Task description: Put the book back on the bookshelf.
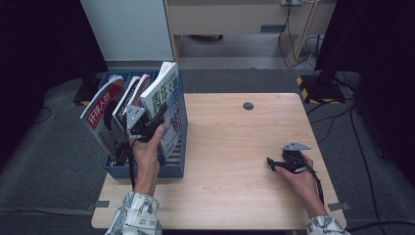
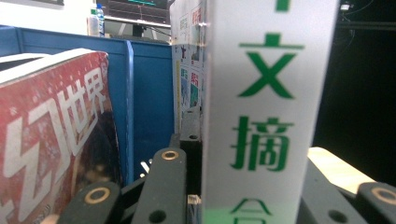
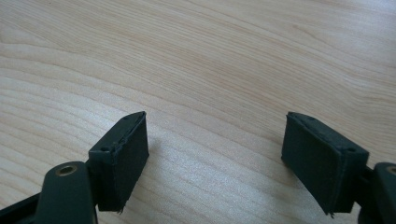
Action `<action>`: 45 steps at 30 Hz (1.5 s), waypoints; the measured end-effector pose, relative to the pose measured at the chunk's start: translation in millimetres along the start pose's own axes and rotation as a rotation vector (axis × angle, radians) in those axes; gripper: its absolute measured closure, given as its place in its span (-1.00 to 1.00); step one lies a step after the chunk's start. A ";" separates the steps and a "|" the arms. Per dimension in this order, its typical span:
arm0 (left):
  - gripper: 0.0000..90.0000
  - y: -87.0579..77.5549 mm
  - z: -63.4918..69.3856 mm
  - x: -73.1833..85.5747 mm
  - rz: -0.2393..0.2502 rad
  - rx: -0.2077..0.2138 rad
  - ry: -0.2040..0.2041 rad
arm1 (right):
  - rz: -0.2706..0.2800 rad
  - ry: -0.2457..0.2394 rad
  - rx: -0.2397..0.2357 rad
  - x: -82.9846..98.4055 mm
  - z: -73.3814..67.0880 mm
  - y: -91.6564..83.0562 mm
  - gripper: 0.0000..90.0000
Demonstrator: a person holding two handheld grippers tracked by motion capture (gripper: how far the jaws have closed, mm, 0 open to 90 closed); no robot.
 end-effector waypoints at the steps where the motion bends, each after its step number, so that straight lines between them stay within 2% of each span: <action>1: 0.64 0.7 -0.3 1.1 -0.002 0.002 -0.001 | 0.000 0.001 0.001 0.0 0.1 0.0 -0.49; 23: 0.64 1.4 -4.0 14.2 -0.015 0.039 -0.016 | 0.002 0.004 0.003 0.1 1.4 -0.1 -0.49; 43: 0.64 -2.8 -10.4 27.4 -0.058 0.017 -0.030 | -0.001 0.007 0.001 0.4 1.6 -0.6 -0.49; 45: 0.64 -3.5 -11.0 27.5 -0.063 0.019 -0.041 | 0.002 0.008 0.002 0.3 1.8 -0.5 -0.49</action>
Point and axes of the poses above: each handheld gripper's, and its own axes: y roughly forward along the jaws, x roughly out of its underside, z roughly to its right, the point moved 8 cm from there along y, roughly forward along the jaws, and after that the axes turned 1 degree about -y, right-handed, at the moved point
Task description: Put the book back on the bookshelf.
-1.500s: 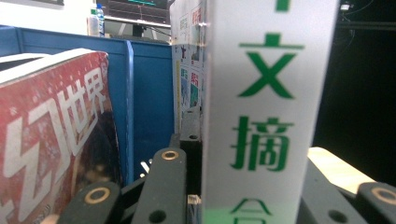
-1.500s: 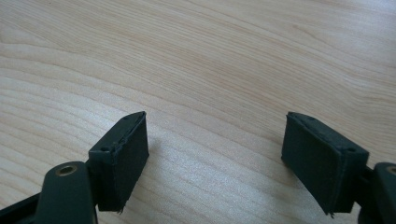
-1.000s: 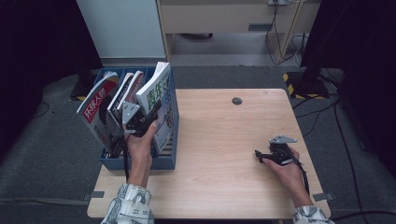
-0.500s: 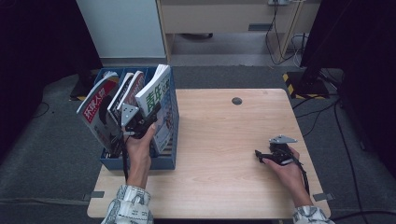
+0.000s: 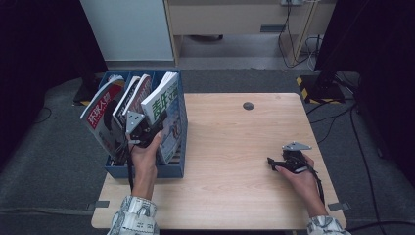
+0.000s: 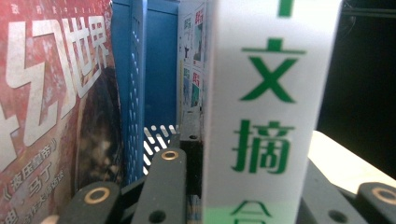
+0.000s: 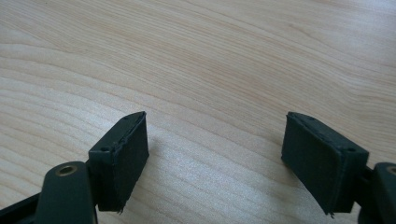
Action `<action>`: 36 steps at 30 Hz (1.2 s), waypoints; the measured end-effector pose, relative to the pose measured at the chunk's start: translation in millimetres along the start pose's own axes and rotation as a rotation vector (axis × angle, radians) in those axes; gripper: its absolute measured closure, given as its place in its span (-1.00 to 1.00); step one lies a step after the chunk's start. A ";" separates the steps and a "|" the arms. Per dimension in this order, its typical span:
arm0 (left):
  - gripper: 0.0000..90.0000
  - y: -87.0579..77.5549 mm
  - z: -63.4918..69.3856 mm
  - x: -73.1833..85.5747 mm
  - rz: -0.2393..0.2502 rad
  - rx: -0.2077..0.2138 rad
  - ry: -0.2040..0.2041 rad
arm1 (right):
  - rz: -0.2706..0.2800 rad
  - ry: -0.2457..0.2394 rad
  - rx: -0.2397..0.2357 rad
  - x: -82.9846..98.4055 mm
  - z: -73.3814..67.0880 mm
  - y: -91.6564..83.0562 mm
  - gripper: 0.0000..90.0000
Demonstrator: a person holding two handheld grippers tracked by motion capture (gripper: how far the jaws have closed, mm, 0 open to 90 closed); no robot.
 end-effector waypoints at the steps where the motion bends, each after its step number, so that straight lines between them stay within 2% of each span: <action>1: 0.64 -0.2 0.0 0.6 -0.005 0.003 -0.001 | 0.000 0.000 0.000 0.0 0.2 0.0 -0.49; 5: 0.64 0.3 -0.7 4.9 -0.035 0.001 0.003 | 0.001 -0.001 0.000 0.0 0.4 0.0 -0.49; 9: 0.63 -0.3 -3.0 5.1 -0.031 -0.002 -0.011 | 0.002 -0.004 0.001 -0.1 0.9 0.0 -0.49; 18: 0.63 -2.3 -2.1 5.9 -0.038 0.003 -0.010 | 0.003 -0.004 0.002 -0.1 1.2 -0.1 -0.49; 20: 0.61 -3.7 -2.5 4.2 -0.026 0.006 -0.016 | 0.002 -0.006 0.001 0.1 1.5 -0.2 -0.49; 27: 0.60 -6.5 -4.6 1.8 -0.035 -0.003 -0.013 | 0.002 -0.004 0.005 0.4 1.9 -0.4 -0.49; 30: 0.60 -6.7 -3.3 0.9 -0.041 -0.003 -0.003 | 0.002 -0.004 0.005 0.4 1.9 -0.4 -0.49; 36: 0.59 -7.1 0.5 -1.9 -0.041 0.008 -0.011 | 0.002 -0.004 0.005 0.5 2.0 -0.5 -0.49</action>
Point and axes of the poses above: each handheld gripper's, and its own axes: y roughly forward along the jaws, x roughly out of its underside, z roughly to its right, the point moved 8 cm from there along y, roughly forward along the jaws, and after that the axes turned 1 degree about -y, right-handed, at the moved point
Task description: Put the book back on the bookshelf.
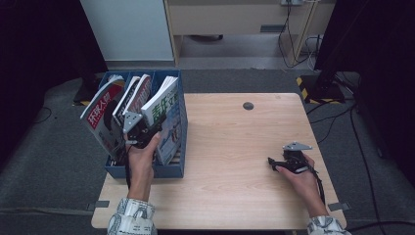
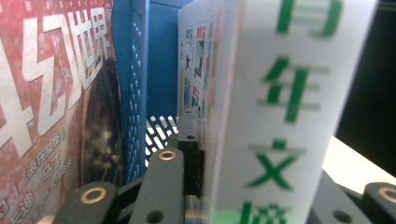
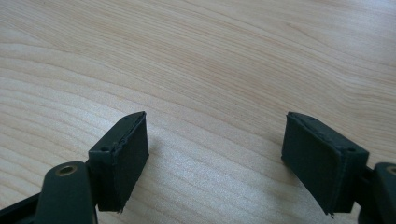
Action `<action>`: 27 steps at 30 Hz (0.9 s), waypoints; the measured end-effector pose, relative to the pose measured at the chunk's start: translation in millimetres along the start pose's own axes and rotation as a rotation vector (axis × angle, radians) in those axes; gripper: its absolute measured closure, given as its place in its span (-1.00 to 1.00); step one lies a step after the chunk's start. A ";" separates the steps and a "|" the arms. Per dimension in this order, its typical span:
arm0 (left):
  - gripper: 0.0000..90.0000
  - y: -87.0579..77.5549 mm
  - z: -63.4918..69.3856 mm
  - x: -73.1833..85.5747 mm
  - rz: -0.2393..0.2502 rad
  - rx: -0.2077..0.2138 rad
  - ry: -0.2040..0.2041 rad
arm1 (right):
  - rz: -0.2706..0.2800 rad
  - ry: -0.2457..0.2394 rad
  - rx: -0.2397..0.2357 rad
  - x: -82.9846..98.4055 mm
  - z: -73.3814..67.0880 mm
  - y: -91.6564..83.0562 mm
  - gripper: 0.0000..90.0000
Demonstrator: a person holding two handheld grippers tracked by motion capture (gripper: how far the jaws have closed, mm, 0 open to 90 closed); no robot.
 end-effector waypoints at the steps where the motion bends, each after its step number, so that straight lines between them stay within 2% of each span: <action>1: 0.59 -0.1 0.4 -0.4 0.000 0.001 0.001 | -0.001 0.002 0.000 0.1 -0.1 -0.1 -0.49; 7: 0.58 -3.3 2.7 -8.2 0.028 0.006 -0.001 | -0.001 0.005 0.001 0.2 0.1 -0.2 -0.49; 17: 0.57 -6.5 6.4 -15.4 0.034 0.006 0.001 | -0.001 0.007 0.002 0.3 -0.1 -0.3 -0.49; 24: 0.62 -7.1 8.5 -16.4 0.038 -0.011 0.029 | -0.002 0.006 0.002 0.3 -0.1 -0.3 -0.49; 27: 0.62 -6.3 10.2 -16.8 0.042 -0.010 0.028 | -0.001 0.005 0.002 0.2 0.1 -0.2 -0.49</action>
Point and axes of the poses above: each handheld gripper's, and its own axes: y roughly forward along the jaws, x roughly out of its underside, z roughly to its right, the point moved 8 cm from there along y, roughly forward along the jaws, and after that the axes turned 1 degree about -y, right-handed, at the moved point
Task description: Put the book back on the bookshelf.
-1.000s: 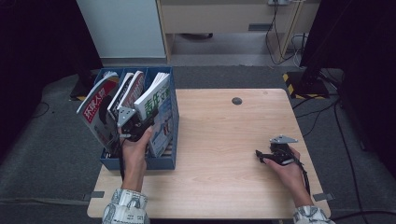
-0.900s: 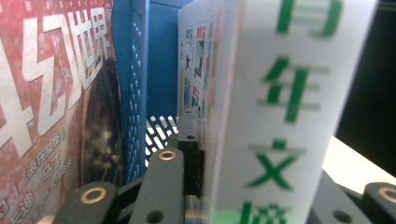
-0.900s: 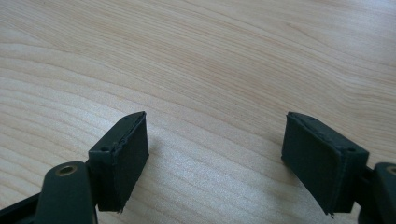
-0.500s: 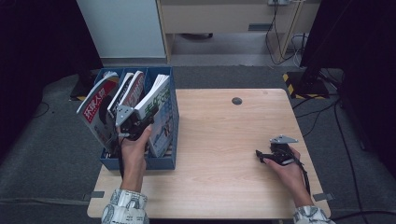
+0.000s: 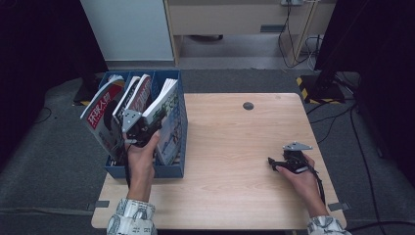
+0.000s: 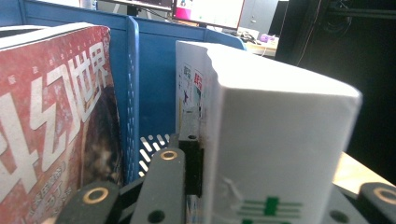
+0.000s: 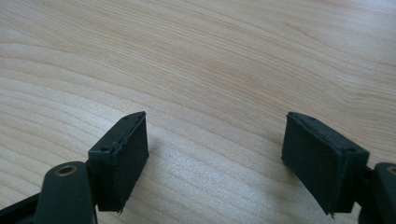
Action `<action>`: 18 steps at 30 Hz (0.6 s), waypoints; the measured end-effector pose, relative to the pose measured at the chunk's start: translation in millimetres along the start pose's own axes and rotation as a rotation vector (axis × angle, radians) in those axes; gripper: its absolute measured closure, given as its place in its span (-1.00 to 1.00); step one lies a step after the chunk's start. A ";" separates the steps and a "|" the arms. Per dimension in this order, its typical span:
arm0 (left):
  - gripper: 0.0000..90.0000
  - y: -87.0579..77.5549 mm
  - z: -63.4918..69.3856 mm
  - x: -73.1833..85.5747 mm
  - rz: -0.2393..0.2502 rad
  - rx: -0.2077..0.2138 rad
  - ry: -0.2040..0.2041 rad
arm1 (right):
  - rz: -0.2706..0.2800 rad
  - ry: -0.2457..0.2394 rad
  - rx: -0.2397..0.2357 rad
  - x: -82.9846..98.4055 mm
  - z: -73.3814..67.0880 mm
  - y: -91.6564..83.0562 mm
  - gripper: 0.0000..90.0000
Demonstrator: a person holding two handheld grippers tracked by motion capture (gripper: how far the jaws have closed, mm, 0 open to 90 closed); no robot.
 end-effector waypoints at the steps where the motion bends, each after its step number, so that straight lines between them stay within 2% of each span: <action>1: 0.62 0.5 1.3 -0.2 0.000 0.001 0.006 | 0.000 0.000 0.000 0.0 0.0 0.0 -0.50; 5: 0.63 4.2 4.8 -2.3 0.007 0.008 0.021 | -0.001 -0.002 -0.002 0.1 0.3 0.0 -0.50; 8: 0.63 6.0 5.4 -4.1 0.025 0.008 0.009 | -0.003 -0.004 -0.003 0.2 0.5 -0.1 -0.50; 18: 0.62 15.6 -3.7 -4.9 0.041 -0.002 -0.005 | -0.001 0.000 -0.002 -0.1 0.9 0.0 -0.50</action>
Point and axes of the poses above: each handheld gripper's, and its own axes: y roughly forward along the jaws, x roughly out of its underside, z roughly to its right, the point moved 8 cm from there along y, roughly forward along the jaws, and after that the axes turned 1 degree about -y, right-handed, at the moved point
